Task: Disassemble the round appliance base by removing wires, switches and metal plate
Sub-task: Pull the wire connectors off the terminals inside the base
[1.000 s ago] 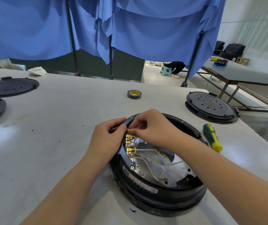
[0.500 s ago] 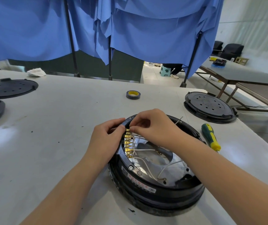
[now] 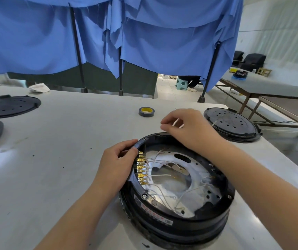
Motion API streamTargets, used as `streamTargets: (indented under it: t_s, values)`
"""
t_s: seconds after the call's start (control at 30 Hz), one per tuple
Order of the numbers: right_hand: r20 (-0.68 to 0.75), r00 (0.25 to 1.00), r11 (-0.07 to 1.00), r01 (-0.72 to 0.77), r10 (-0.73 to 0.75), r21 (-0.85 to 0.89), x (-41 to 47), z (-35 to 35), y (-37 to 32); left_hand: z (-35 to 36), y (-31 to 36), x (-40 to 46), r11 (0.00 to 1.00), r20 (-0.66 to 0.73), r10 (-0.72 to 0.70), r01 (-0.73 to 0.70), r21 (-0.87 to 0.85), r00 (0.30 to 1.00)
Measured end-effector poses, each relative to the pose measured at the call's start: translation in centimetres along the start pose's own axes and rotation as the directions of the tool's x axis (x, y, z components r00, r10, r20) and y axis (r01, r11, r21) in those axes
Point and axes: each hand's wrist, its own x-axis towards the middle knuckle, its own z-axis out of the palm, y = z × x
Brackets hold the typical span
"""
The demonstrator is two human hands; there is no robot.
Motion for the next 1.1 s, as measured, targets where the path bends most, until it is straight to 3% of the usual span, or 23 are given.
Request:
streamTargets:
  t_s: [0.23, 0.57, 0.73, 1.1]
  values:
    - [0.067, 0.983, 0.985, -0.172, 0.173, -0.016, 2.5, -1.9, 4.2, 0.1, -0.1, 0.0, 1.0, -0.01, -0.019, 0.019, 0.001, 1.0]
    - [0.215, 0.871, 0.894, -0.447, 0.442, -0.032, 3.6, -0.7, 10.0, -0.2, -0.1, 0.4, 0.998, 0.008, -0.051, 0.05, 0.045, 0.999]
    - [0.348, 0.821, 0.885, -0.461, 0.452, -0.061, 2.8, 0.8, 11.1, -0.3, -0.1, 0.4, 0.997, 0.017, -0.015, 0.014, 0.078, 1.0]
    - [0.29, 0.89, 0.932, -0.361, 0.352, -0.024, 4.9, 2.5, 12.1, -0.2, -0.2, 0.2, 0.996, 0.017, 0.001, -0.003, 0.095, 1.0]
